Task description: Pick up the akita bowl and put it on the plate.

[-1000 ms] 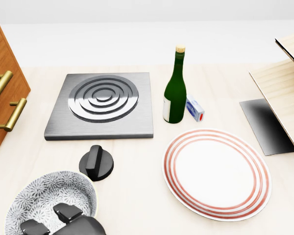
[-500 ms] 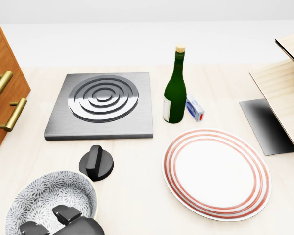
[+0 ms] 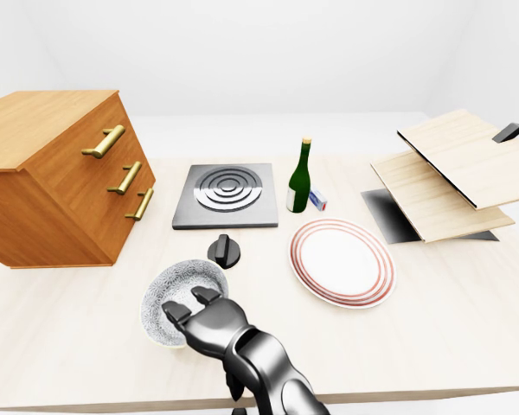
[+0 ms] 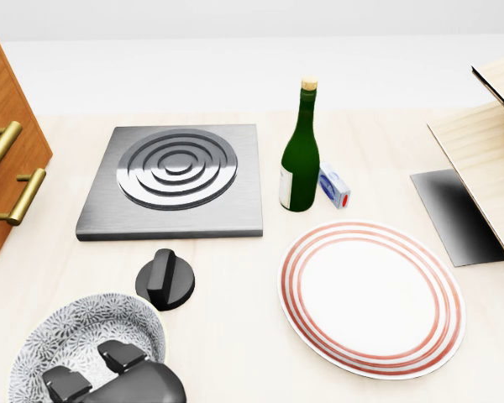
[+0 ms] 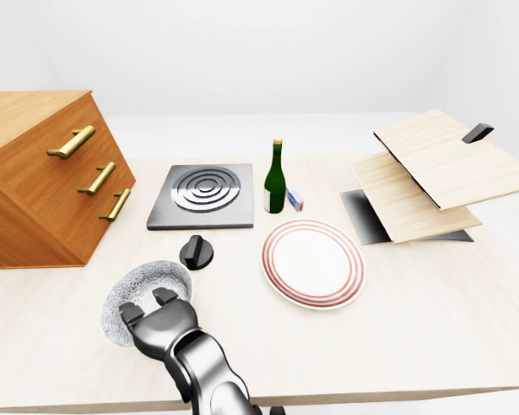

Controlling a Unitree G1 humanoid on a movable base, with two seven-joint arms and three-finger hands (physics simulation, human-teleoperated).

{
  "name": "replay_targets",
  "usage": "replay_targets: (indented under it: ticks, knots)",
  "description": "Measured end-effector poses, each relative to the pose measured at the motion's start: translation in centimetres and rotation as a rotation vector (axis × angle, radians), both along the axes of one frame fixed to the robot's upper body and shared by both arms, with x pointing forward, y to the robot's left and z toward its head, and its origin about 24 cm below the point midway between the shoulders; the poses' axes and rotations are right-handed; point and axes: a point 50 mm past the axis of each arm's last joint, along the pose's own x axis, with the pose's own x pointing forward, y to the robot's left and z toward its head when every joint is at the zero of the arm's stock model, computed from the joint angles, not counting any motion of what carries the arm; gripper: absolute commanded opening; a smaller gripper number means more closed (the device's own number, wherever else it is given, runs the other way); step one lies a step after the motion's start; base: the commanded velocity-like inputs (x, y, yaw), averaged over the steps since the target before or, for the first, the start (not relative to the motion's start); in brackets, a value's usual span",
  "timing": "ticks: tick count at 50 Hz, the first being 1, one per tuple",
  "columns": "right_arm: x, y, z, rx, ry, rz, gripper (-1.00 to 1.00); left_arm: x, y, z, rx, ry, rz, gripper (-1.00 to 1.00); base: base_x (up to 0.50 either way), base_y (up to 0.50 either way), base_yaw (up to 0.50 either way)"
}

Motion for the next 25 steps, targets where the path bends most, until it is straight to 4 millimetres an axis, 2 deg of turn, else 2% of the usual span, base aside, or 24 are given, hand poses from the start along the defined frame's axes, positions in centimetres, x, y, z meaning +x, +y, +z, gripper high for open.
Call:
replay_targets:
  ticks: [25]
  knots:
    - [0.78,-0.01,-0.46,-0.006,0.029,-0.019,0.95,0.01,0.0,-0.01,-0.002,-0.003,0.0,1.0,0.0,0.0,0.0]
